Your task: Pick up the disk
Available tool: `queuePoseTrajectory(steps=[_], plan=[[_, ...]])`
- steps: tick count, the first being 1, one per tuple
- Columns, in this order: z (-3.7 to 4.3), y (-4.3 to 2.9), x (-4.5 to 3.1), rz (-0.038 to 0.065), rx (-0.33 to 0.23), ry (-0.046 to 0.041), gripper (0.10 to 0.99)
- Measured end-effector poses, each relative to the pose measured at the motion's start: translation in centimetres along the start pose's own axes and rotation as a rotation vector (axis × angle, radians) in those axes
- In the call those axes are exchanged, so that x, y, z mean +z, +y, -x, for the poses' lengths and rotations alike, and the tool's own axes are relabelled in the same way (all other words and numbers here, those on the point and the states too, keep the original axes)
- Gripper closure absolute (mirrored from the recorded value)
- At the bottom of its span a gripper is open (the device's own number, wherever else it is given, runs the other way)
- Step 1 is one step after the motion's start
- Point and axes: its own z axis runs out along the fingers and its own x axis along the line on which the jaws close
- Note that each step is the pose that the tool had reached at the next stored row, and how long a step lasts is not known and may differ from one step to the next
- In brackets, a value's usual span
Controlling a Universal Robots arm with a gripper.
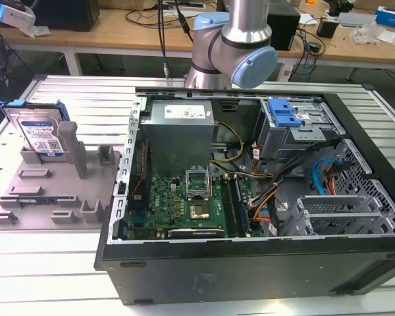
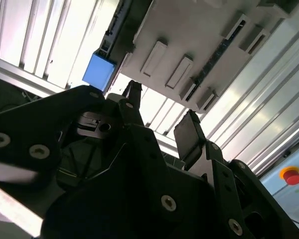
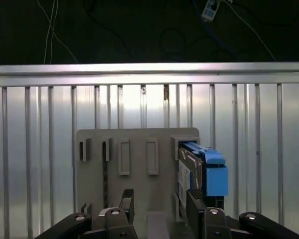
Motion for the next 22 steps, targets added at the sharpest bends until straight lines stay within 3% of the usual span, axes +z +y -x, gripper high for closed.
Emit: queuePoseTrajectory(steps=[3,4,6,8,9,22], plan=[[1.05,0.48,0.01,0.000,0.000,0.0001,0.545],[1.78,0.74,0.02,0.000,0.000,0.0000,0.545],[2.41,0.81,0.02,0.000,0.000,0.0001,0.545],[3.75,0.84,0.02,0.000,0.000,0.0016,0.545],[3.99,0.84,0.03,0.000,0.000,0.0021,0.545],[4.49,0.85,0.27,0.000,0.001,0.0031,0.545]])
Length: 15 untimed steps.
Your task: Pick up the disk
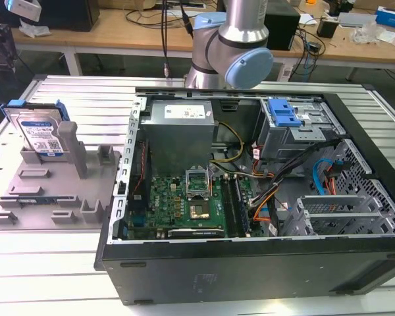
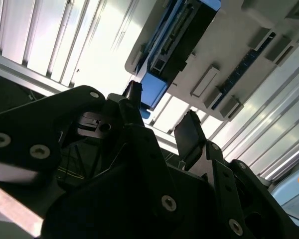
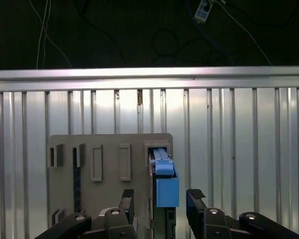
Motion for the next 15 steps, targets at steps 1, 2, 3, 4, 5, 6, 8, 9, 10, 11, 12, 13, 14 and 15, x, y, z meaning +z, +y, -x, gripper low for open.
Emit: queuePoseTrajectory(steps=[1,2,3,4,5,6,8,9,10,11,12,13,14,15], plan=[[0.01,0.00,0.03,0.000,0.000,0.0001,0.545],[0.01,-0.01,0.07,0.000,0.000,0.0004,0.545],[0.01,-0.01,0.12,0.000,0.000,0.0004,0.545],[0.01,-0.01,0.15,0.000,0.000,0.0004,0.545],[0.02,-0.03,0.24,0.000,0.000,0.0004,0.545],[0.03,-0.05,0.27,0.000,0.000,0.0004,0.545],[0.02,-0.16,0.36,0.000,0.000,0.0004,0.545],[0.02,-0.24,0.42,0.000,0.000,0.0004,0.545],[0.03,-0.31,0.50,0.000,0.000,0.0004,0.545],[0.03,-0.36,0.56,0.000,0.000,0.0004,0.545],[0.03,-0.39,0.64,0.000,0.000,0.0004,0.545],[0.03,-0.40,0.70,0.000,0.000,0.0004,0.545],[0.03,-0.40,0.76,0.000,0.000,0.0005,0.545],[0.03,-0.40,0.85,0.000,0.000,0.0004,0.545]])
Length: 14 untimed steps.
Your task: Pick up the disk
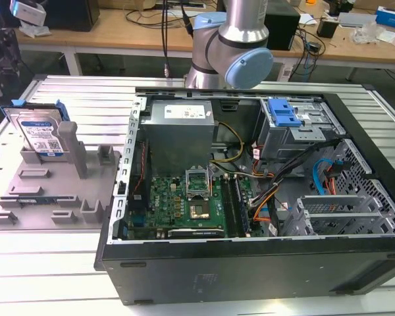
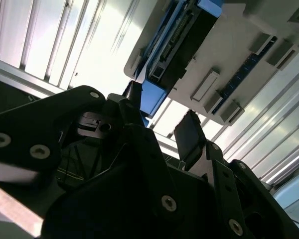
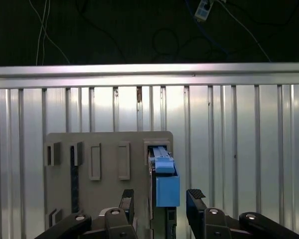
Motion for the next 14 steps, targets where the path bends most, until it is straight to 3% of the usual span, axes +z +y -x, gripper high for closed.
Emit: queuePoseTrajectory(steps=[14], plan=[[0.01,-0.03,1.21,0.000,0.000,0.0000,0.545]])
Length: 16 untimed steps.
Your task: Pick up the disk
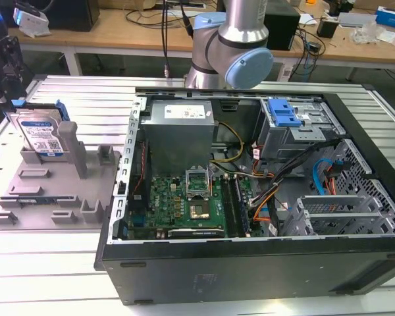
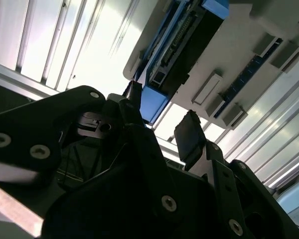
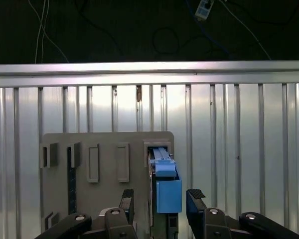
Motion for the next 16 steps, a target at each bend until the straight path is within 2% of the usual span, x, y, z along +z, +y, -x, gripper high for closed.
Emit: queuePoseTrajectory(steps=[16], plan=[[0.45,0.05,1.24,0.000,0.000,0.0002,0.545]])
